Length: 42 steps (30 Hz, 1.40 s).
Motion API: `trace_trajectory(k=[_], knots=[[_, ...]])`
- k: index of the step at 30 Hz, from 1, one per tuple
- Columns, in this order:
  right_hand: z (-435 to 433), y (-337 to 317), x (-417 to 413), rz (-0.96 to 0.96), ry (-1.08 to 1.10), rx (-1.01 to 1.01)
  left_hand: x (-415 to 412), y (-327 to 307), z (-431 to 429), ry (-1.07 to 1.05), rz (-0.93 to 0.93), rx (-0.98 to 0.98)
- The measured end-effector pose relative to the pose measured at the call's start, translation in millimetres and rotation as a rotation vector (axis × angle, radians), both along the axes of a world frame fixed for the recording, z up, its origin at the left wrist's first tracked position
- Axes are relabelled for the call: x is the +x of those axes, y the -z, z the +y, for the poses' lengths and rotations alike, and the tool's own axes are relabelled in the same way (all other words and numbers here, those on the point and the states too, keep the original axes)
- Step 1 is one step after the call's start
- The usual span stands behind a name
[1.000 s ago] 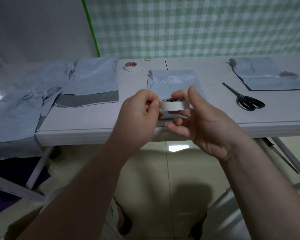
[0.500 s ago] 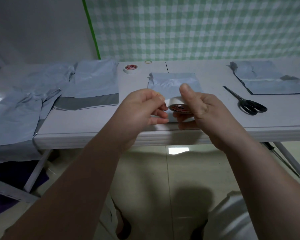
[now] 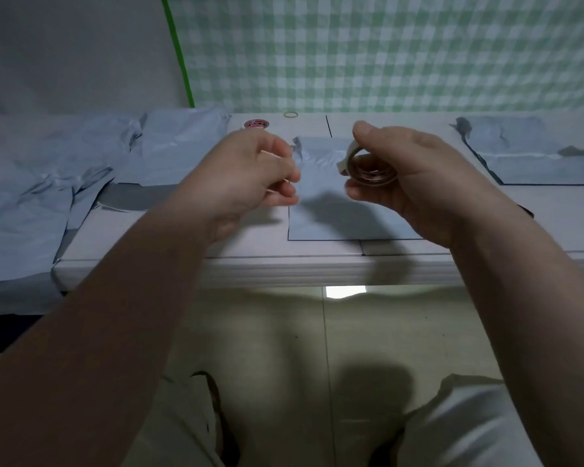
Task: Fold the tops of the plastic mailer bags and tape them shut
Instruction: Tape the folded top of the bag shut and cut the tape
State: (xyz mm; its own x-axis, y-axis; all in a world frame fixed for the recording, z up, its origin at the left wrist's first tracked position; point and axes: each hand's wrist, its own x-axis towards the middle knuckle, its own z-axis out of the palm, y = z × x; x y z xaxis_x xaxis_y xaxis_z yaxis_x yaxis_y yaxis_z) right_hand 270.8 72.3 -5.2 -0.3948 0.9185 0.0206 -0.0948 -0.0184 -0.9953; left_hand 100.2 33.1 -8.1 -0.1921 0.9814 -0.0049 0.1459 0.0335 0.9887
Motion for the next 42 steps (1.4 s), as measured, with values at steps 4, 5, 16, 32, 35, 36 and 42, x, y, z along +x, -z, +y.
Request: trace_trajectory(k=[4, 5, 16, 32, 35, 36, 42], knots=[[6, 2, -8, 0.033, -0.089, -0.055, 6, 0, 0, 0.08, -0.153, -0.173], [5, 3, -11, 0.045, -0.11, -0.063, 9, 2, 0, 0.084, -0.177, -0.181], [7, 11, -17, 0.043, -0.088, -0.011, 16, 7, 2, 0.017, -0.274, -0.163], [23, 14, -21, -0.129, 0.008, 0.131, 7, 11, 23, -0.003, 0.078, -0.093], [32, 14, -14, -0.255, 0.107, 0.188, -3, 11, 30, -0.021, 0.246, -0.05], [36, 14, -11, -0.305, 0.138, 0.21, -4, 11, 31, -0.018, 0.231, -0.05], [44, 30, -12, -0.413, 0.25, 0.194, 5, 25, 41, 0.039, -0.06, -0.196]])
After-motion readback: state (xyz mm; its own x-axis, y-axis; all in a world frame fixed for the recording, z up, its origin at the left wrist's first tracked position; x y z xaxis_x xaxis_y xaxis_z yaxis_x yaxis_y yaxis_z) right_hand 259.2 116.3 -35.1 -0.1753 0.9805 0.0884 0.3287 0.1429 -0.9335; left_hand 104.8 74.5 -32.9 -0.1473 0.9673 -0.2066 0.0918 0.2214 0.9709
